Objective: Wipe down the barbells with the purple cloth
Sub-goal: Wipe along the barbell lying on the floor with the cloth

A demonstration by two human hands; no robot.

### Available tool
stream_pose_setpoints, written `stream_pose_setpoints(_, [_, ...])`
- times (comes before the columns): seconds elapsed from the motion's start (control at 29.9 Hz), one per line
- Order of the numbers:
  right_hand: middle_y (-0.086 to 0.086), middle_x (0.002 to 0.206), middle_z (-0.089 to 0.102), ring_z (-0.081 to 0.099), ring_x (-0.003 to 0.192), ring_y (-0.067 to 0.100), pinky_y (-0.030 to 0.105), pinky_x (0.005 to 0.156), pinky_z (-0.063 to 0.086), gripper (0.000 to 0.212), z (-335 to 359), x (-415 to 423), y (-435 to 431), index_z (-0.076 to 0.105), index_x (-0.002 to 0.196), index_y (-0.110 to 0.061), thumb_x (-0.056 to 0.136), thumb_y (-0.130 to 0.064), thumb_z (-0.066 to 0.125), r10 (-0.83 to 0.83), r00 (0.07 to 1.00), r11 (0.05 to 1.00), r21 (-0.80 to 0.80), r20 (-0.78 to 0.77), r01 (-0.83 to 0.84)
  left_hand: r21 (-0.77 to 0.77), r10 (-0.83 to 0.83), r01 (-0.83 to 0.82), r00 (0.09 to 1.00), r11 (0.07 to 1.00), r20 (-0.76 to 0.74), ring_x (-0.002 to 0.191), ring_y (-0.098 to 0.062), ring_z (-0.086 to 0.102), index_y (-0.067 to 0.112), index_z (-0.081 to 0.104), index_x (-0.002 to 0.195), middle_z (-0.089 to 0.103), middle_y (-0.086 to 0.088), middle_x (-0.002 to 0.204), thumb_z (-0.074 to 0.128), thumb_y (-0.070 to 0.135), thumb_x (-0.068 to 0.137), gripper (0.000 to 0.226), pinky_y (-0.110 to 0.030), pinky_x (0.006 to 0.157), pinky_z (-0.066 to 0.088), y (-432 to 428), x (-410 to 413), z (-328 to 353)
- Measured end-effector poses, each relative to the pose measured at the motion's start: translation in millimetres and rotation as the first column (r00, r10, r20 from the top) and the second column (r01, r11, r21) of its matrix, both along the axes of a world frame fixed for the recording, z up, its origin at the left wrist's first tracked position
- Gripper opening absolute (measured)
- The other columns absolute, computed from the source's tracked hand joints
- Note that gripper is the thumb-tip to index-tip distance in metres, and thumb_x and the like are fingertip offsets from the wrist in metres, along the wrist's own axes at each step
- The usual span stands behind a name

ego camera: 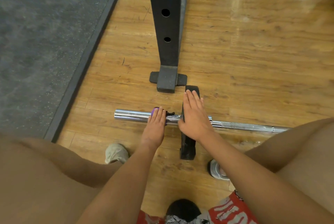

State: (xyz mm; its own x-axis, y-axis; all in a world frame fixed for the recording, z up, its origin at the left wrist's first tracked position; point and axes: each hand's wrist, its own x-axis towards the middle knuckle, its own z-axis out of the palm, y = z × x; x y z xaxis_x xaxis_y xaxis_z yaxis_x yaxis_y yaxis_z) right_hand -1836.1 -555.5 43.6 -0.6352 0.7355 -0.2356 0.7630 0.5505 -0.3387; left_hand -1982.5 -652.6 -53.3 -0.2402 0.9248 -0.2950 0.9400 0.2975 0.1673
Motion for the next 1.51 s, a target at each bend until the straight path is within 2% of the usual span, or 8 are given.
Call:
stream_pose_setpoints(0.17, [0.007, 0.169, -0.009, -0.016, 0.155, 0.022, 0.043, 0.126, -0.007, 0.093, -5.1, -3.3, 4.0, -0.005, 0.161, -0.009, 0.092, -0.024, 0.055, -0.023, 1.000, 0.999, 0.028, -0.015, 0.024, 0.037, 0.007, -0.008, 1.000, 0.999, 0.023, 0.154, -0.023, -0.016, 0.010, -0.005, 0.159, -0.012, -0.008, 0.168, 0.041, 0.001, 0.103, 0.073, -0.041, 0.127, -0.001, 6.4, 6.7, -2.3])
stream_pose_setpoints(0.5, [0.007, 0.169, -0.006, -0.014, 0.155, 0.022, 0.040, 0.124, -0.012, 0.088, -5.1, -2.7, 6.7, -0.003, 0.160, -0.008, 0.093, -0.022, 0.051, -0.002, 1.000, 1.000, 0.017, -0.020, 0.003, -0.055, -0.125, 0.131, 0.988, 0.990, 0.092, 0.155, -0.023, -0.009, 0.011, 0.001, 0.161, -0.006, -0.007, 0.169, 0.046, 0.004, 0.101, 0.075, -0.040, 0.127, 0.001, 35.4, 17.4, -7.7])
stream_pose_setpoints(0.84, [0.005, 0.169, -0.007, -0.015, 0.155, 0.019, 0.036, 0.121, -0.015, 0.087, -0.6, -6.6, 14.7, -0.003, 0.161, -0.011, 0.094, -0.023, 0.051, -0.017, 0.999, 1.000, -0.022, -0.031, 0.016, 0.069, -0.058, 0.051, 0.991, 0.996, 0.116, 0.152, -0.019, -0.021, 0.014, -0.006, 0.160, -0.017, -0.004, 0.166, 0.039, 0.003, 0.103, 0.073, -0.036, 0.123, -0.010, 11.7, 38.7, -5.7])
stream_pose_setpoints(1.0, [0.006, 0.170, -0.004, -0.014, 0.155, 0.020, 0.037, 0.121, -0.014, 0.088, -3.0, -6.3, 17.5, -0.001, 0.161, -0.009, 0.091, -0.020, 0.052, -0.015, 1.000, 1.000, -0.016, -0.026, 0.014, 0.017, -0.149, 0.148, 0.984, 0.989, 0.101, 0.155, -0.022, -0.011, 0.013, -0.001, 0.161, -0.008, -0.007, 0.169, 0.041, 0.006, 0.103, 0.072, -0.041, 0.126, -0.002, 40.9, 22.9, -10.0])
stream_pose_setpoints(1.17, [0.004, 0.170, -0.005, -0.014, 0.155, 0.019, 0.035, 0.119, -0.016, 0.089, -2.4, -8.8, 22.8, -0.001, 0.161, -0.012, 0.092, -0.027, 0.053, -0.007, 1.000, 1.000, -0.025, -0.018, 0.007, 0.026, -0.110, 0.108, 0.988, 0.994, 0.113, 0.154, -0.021, -0.015, 0.014, -0.001, 0.161, -0.012, -0.007, 0.168, 0.041, 0.005, 0.102, 0.073, -0.040, 0.125, -0.003, 26.8, 32.9, -3.6])
stream_pose_setpoints(1.3, [0.004, 0.170, -0.002, -0.011, 0.155, 0.019, 0.037, 0.122, -0.012, 0.078, -3.7, -11.0, 26.5, 0.002, 0.162, -0.010, 0.101, -0.039, 0.043, -0.024, 0.999, 1.000, -0.017, -0.034, 0.023, 0.017, -0.094, 0.093, 0.990, 0.996, 0.108, 0.155, -0.023, -0.012, 0.014, 0.002, 0.162, -0.011, -0.009, 0.168, 0.042, 0.006, 0.103, 0.072, -0.041, 0.126, -0.001, 38.4, 30.7, -3.5])
stream_pose_setpoints(1.41, [0.006, 0.170, 0.002, -0.008, 0.156, 0.021, 0.039, 0.124, -0.008, 0.072, -3.1, -12.4, 27.0, 0.005, 0.162, -0.009, 0.104, -0.039, 0.037, -0.018, 0.999, 1.000, -0.009, -0.030, 0.018, -0.068, -0.147, 0.156, 0.982, 0.985, 0.119, 0.156, -0.024, -0.006, 0.012, 0.006, 0.161, -0.005, -0.010, 0.169, 0.047, 0.001, 0.099, 0.075, -0.042, 0.127, 0.004, 60.9, 18.7, -1.6])
stream_pose_setpoints(1.51, [0.006, 0.170, 0.005, -0.005, 0.156, 0.021, 0.040, 0.125, -0.006, 0.065, -2.7, -13.0, 27.1, 0.008, 0.161, -0.010, 0.107, -0.037, 0.031, -0.031, 0.999, 0.999, 0.007, -0.033, 0.031, -0.017, -0.091, 0.095, 0.984, 0.995, 0.155, 0.155, -0.022, -0.007, 0.013, 0.004, 0.162, -0.004, -0.007, 0.169, 0.048, 0.001, 0.098, 0.078, -0.042, 0.127, 0.002, 51.9, 21.5, -2.4])
